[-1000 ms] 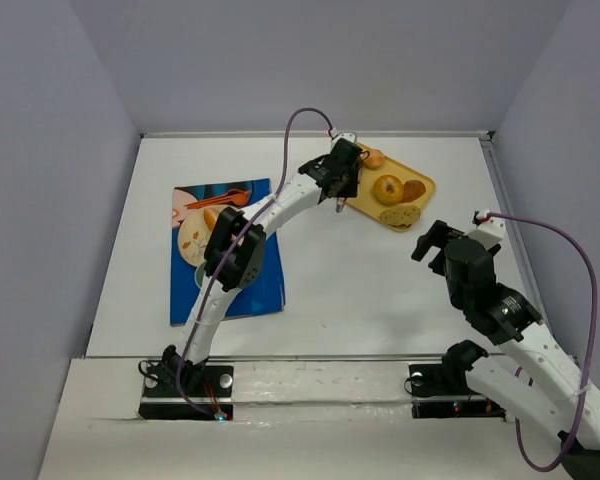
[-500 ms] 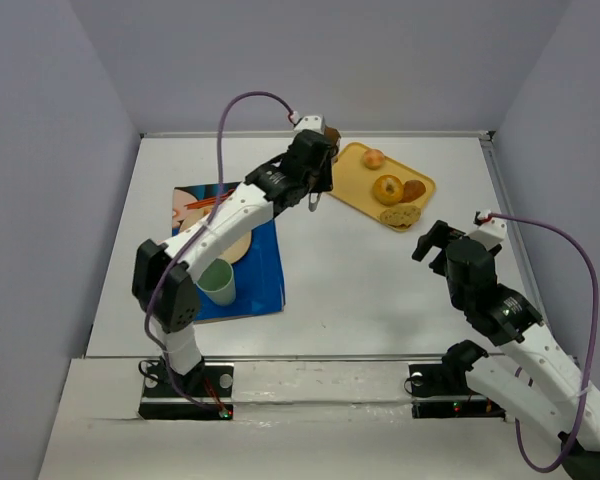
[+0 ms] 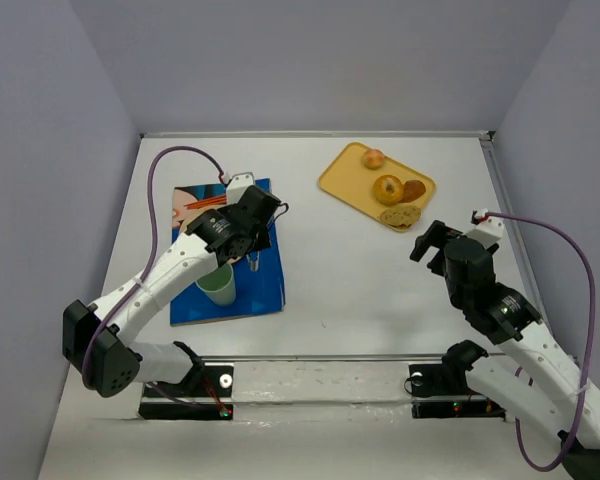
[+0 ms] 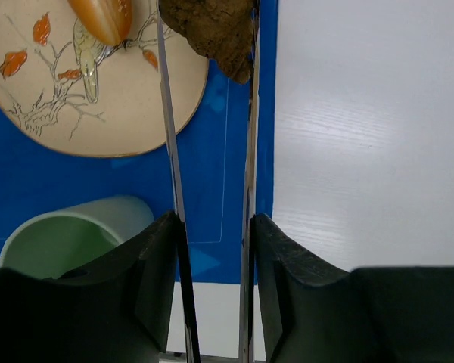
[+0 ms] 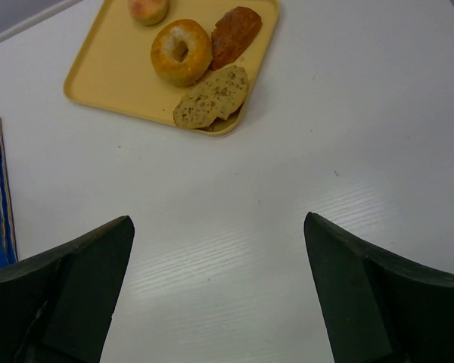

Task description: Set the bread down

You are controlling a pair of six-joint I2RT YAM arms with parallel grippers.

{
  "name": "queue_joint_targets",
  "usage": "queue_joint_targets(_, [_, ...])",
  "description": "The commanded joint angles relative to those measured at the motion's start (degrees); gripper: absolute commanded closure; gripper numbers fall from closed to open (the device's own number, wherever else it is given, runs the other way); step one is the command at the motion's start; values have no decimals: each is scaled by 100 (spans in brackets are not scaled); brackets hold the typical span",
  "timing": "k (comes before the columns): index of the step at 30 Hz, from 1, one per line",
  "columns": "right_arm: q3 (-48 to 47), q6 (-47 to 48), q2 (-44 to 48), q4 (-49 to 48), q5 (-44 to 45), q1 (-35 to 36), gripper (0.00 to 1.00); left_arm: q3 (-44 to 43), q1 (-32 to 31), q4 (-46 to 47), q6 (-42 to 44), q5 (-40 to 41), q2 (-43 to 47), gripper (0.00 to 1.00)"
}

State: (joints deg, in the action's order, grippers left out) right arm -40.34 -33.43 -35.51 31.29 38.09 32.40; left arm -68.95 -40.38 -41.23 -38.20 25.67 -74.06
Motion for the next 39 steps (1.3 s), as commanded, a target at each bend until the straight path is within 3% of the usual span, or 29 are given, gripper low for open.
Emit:
queue_joint_targets(1, [17,12,9,-299,32,20,0,197,74,-569,-504,376,296,56])
queue_joint_targets(9, [35,21,26,-316,59,20,0,566,391,-623,-566,307,234,55])
queue_joint_targets(20, [26,12,0,-308,103,20,0,637,391,-508,-364,-1,384,28])
queue_joint_targets(35, [17,12,0,-316,111,20,0,-100,399,-324,-92,8,902,30])
queue_joint_targets(39, [17,12,26,-308,120,20,0,-321,399,227,137,140,920,34])
